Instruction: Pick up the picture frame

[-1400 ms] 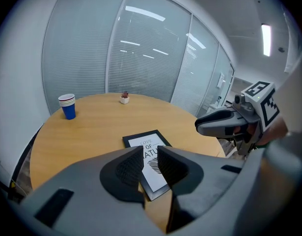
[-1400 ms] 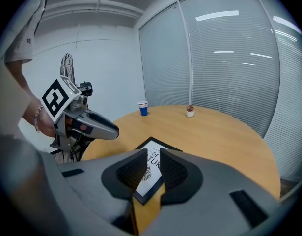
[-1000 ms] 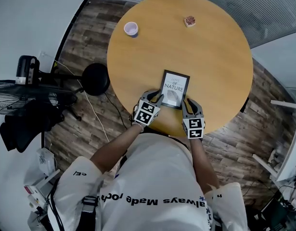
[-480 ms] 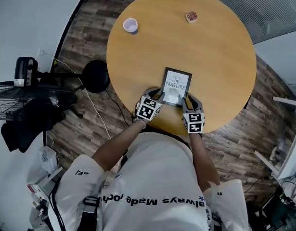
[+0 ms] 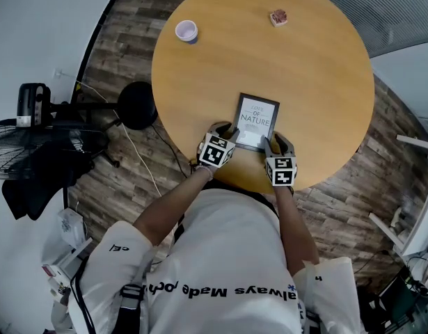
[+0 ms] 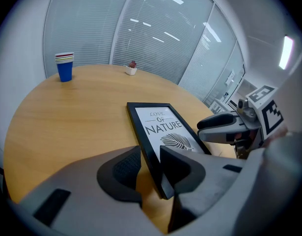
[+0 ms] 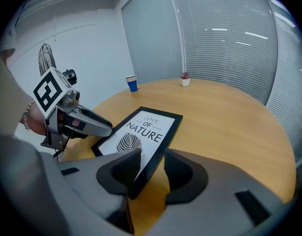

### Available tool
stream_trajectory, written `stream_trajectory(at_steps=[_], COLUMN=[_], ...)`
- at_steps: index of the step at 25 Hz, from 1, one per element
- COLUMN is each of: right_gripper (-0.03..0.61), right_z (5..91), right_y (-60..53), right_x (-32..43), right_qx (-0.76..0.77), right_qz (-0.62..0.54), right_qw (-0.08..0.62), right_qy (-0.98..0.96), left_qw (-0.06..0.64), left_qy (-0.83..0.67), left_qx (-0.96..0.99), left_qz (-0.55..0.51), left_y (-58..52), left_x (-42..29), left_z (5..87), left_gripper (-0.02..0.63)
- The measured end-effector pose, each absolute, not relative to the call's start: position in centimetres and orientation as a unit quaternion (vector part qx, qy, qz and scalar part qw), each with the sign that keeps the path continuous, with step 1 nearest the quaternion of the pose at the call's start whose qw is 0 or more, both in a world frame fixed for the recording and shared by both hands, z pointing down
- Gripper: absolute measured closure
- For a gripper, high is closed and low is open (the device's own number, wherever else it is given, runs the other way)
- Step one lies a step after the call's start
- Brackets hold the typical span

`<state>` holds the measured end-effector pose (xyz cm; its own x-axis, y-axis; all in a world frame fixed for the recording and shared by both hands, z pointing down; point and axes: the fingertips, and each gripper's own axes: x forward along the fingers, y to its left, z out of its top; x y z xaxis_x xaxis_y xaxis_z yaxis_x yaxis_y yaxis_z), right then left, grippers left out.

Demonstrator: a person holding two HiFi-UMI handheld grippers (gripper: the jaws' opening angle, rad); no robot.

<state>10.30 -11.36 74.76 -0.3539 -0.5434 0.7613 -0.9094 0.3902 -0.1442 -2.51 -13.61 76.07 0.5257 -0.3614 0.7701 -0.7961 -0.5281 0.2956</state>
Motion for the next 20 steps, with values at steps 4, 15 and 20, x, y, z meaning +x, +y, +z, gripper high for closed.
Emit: stream_trajectory(at_steps=[4,15,20], right_gripper=[0.413,0.414,0.443], right_z=[75.5,76.8,76.5], right_y=[-11.3,-11.3,-11.3], right_x=[10.4,10.5,10.1], right_qx=[0.47,0.465,0.465], right_qz=[0.3,0.321,0.323], right_qw=[0.32,0.326,0.317], right_qy=[-0.766,-0.758,-0.761], left_qw=[0.333,0.336,0.338], left_qy=[-0.356,-0.355,-0.355], left_qx=[0.806,0.804,0.805], left_qz=[0.334,0.338,0.333], left_y=[-13.7,-13.6,-13.6], left_x=[-2.2,-1.9,-1.8], left_z=[76.6,77.3,77.2], left_gripper=[0.488,0.483,0.485])
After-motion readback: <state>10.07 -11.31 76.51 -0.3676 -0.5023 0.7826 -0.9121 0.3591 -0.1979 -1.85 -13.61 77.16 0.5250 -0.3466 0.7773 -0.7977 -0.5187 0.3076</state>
